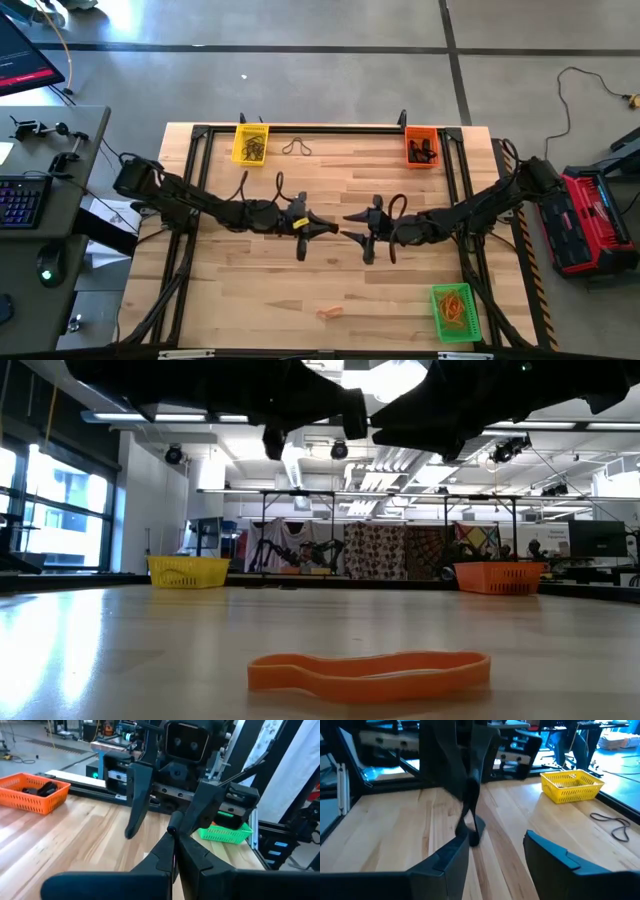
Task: Sort rubber bands into baskets
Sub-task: Put the black rubber band into the orange bin
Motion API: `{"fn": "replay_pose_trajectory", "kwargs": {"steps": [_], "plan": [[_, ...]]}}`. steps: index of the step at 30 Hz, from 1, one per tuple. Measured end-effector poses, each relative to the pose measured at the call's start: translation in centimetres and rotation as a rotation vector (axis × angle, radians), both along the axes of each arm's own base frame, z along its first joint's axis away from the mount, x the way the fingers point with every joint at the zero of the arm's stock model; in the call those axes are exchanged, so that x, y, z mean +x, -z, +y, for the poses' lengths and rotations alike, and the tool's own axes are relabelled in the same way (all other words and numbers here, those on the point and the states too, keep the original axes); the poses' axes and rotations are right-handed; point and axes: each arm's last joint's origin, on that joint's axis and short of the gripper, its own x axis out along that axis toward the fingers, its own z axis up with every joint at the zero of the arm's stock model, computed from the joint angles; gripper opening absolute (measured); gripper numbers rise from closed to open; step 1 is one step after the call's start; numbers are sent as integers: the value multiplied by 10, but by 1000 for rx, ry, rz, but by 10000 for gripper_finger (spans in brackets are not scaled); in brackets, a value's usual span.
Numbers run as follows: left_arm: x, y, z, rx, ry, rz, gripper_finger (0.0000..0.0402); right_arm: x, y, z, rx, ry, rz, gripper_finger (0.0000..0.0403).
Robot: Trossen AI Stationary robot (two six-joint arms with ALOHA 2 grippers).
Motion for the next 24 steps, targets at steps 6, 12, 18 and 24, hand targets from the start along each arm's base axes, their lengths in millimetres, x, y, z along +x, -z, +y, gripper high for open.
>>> {"fn": "replay_pose_trajectory", "kwargs": {"steps": [6, 12, 18, 24], "plan": [[20, 0, -4, 46, 5, -4, 3, 1, -2, 1, 14, -28, -19, 178], [26, 4, -5, 54, 6, 5, 3, 0, -1, 3, 13, -41, -11, 142], [26, 2, -4, 78, 7, 0, 3, 0, -1, 2, 11, -33, -9, 45], [25, 4, -7, 140, 41, 21, 28, 0, -1, 2, 14, -32, -7, 15]]}}
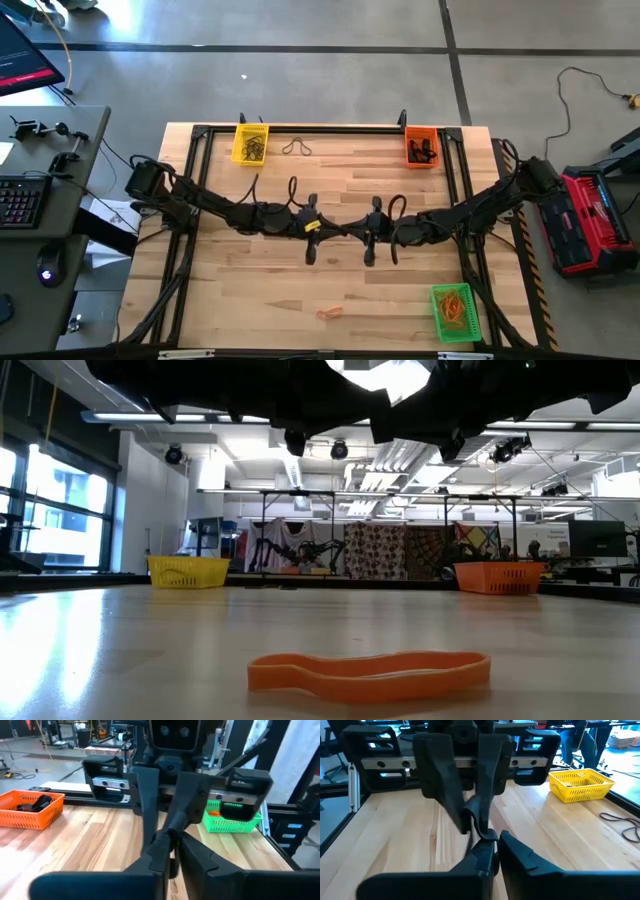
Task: Sort rubber bands into baskets
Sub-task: Put the black rubber band into the orange bin
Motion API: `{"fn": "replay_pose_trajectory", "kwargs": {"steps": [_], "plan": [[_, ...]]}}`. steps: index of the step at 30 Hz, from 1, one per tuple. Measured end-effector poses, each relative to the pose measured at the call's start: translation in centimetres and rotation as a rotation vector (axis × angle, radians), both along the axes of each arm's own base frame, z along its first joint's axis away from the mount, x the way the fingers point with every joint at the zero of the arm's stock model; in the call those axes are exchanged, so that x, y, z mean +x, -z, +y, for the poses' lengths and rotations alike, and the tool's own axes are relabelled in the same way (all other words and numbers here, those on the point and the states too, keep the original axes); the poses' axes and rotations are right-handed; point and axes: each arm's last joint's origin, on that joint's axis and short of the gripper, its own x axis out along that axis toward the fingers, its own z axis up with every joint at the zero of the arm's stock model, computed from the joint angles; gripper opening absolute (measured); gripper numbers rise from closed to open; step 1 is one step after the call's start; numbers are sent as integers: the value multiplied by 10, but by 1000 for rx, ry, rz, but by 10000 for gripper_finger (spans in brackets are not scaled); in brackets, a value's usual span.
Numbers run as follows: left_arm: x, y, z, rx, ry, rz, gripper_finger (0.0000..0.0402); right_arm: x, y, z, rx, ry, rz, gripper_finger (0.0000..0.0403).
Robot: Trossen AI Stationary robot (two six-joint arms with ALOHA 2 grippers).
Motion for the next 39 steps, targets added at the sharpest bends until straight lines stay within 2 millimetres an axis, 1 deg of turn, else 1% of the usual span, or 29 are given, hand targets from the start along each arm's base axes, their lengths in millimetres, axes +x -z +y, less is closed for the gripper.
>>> {"fn": "replay_pose_trajectory", "kwargs": {"steps": [5, 10, 14, 19, 23, 25, 27, 31, 34, 36, 39], "plan": [[-1, 0, -5, 26, 20, 4, 73, 0, 1, 0, -5, 0, 5, 3], [-1, 3, -5, 54, 25, 27, 118, 0, 1, 0, -7, 2, 6, 2], [-2, 5, -4, 91, 31, 50, 146, 0, 1, -1, -10, 5, 14, 1], [-2, 5, -4, 111, 30, 45, 164, 1, 4, -6, -11, 25, 37, 1], [-3, 3, 0, 117, -6, 56, 166, 2, 4, -12, -11, 45, 40, 0], [-7, 2, 2, 124, -29, 66, 166, 3, 4, -15, -11, 56, 42, 0], [-14, -2, 5, 130, -39, 54, 166, 3, 4, -19, -15, 70, 53, 0], [-38, -10, 10, 138, -55, 3, 166, 1, 3, -28, 1, 118, 72, 0], [-58, -10, 15, 119, -65, -48, 166, -4, -1, -39, 26, 175, 100, 0], [-72, -7, 18, 92, -71, -59, 166, -8, -4, -48, 37, 225, 113, 0], [-86, -2, 22, 59, -90, -79, 166, -17, -9, -66, 48, 324, 142, 0]]}}
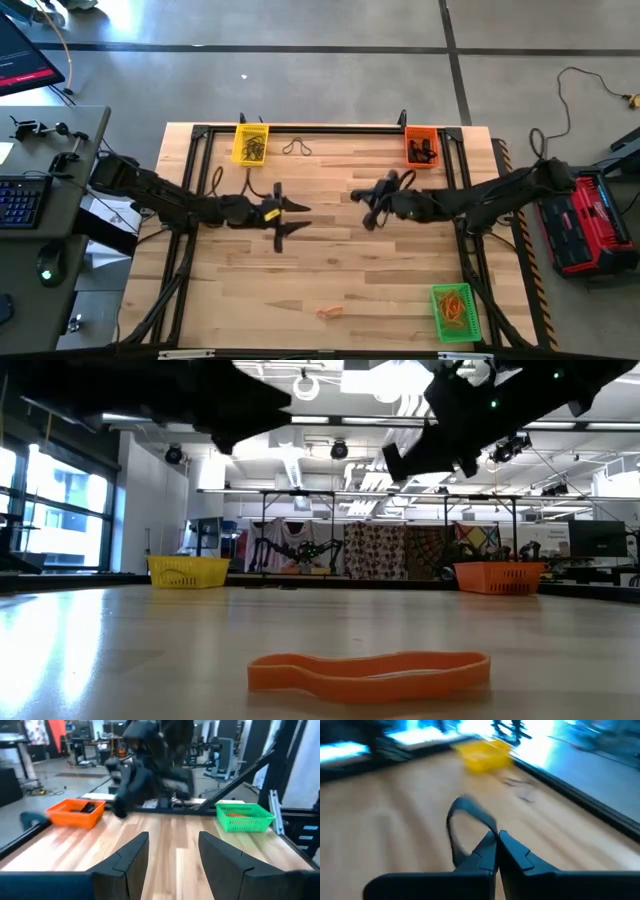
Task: Sort rubber bands into baskets
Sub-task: Put the black rubber band into the orange bin
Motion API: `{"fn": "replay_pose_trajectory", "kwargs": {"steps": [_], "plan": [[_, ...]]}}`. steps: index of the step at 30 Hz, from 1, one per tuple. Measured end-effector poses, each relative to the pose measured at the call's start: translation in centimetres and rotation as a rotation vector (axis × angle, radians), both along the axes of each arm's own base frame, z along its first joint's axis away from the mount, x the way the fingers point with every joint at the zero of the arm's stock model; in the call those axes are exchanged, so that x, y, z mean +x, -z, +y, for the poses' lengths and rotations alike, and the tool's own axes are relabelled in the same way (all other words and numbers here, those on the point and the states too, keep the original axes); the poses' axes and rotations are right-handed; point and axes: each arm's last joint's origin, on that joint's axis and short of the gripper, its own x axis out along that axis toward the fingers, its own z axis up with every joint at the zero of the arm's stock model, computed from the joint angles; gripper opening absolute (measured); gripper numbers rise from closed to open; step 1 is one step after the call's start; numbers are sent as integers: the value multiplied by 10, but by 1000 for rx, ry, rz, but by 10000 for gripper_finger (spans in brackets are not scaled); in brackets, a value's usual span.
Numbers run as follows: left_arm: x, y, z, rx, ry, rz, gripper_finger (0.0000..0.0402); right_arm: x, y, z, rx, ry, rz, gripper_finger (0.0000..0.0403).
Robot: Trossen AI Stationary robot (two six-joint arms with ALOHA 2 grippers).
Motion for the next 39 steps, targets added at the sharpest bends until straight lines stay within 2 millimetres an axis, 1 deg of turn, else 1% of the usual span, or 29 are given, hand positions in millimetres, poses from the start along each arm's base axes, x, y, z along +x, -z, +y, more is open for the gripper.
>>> {"fn": "replay_pose_trajectory", "kwargs": {"steps": [2, 5, 7, 10, 14, 19, 22, 28, 35, 39], "plan": [[-6, 4, 2, -25, -21, -9, 166, -10, -3, -15, -2, 97, 46, 0], [-13, 10, 4, -51, -43, -13, 166, -28, -5, -43, 10, 281, 108, 0], [-14, 11, 4, -67, -42, -35, 166, -42, -4, -63, 31, 398, 160, 0], [-15, 14, 4, -69, -43, -22, 166, -62, -2, -90, 69, 556, 233, 0], [-15, 14, 4, -62, -43, -27, 166, -79, 3, -118, 121, 676, 293, 0], [-15, 14, 4, -61, -42, -25, 166, -94, 11, -147, 186, 804, 325, 0], [-15, 15, 4, -61, -42, -22, 166, -102, 16, -160, 213, 868, 342, 0], [-15, 15, 4, -53, -42, -21, 166, -112, 29, -177, 272, 936, 389, 0], [-15, 15, 4, -52, -41, -19, 166, -120, 49, -193, 347, 987, 469, 0], [-15, 15, 4, -58, -40, -16, 165, -119, 57, -197, 356, 992, 491, 0]]}}
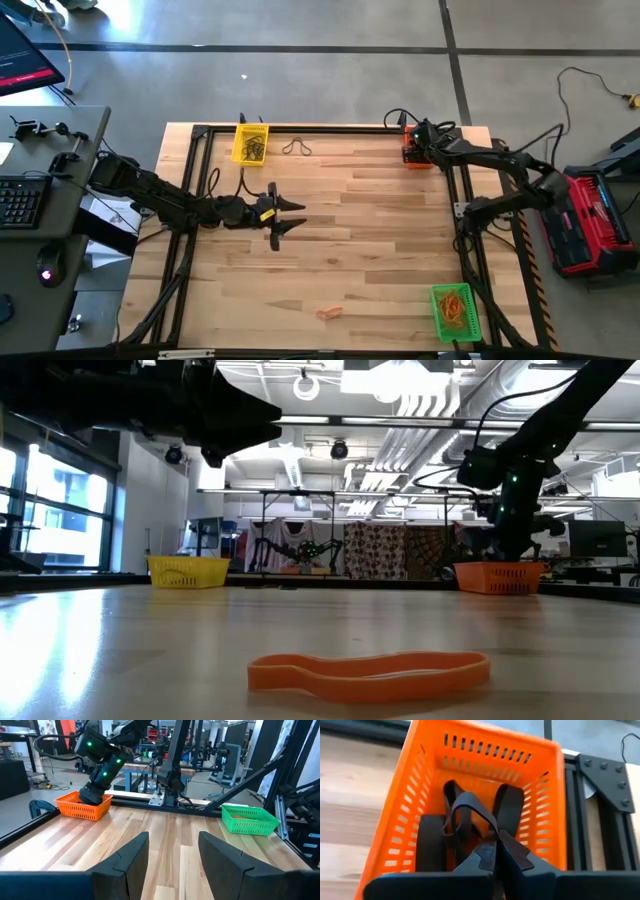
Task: Sort rubber bands into baskets
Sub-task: Put the black rubber band into the orange bin
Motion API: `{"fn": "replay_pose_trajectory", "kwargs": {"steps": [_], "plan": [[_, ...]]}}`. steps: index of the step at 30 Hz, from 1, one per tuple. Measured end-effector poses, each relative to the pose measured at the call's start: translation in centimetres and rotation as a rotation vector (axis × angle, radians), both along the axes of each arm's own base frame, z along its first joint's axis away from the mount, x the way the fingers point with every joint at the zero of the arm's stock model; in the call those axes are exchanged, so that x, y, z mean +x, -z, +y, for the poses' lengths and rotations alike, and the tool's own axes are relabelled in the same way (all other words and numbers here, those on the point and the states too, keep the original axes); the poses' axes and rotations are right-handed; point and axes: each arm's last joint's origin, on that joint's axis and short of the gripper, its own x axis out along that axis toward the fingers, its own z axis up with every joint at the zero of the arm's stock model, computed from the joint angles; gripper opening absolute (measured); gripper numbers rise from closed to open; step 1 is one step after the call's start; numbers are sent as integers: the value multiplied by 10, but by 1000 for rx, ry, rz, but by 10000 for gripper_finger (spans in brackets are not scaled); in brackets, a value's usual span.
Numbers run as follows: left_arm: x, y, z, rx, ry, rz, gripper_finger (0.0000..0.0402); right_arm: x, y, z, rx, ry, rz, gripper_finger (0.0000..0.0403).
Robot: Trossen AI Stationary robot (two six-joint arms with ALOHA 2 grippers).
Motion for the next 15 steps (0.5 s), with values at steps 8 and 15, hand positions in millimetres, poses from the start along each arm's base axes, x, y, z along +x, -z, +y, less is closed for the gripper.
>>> {"fn": "replay_pose_trajectory", "kwargs": {"steps": [8, 15], "plan": [[0, 3, 4, -56, -18, 19, 156, 3, 4, -2, 22, -76, 24, 17], [1, 7, 14, -139, -69, 52, 143, 0, 6, 1, 63, -107, 71, 101]]}}
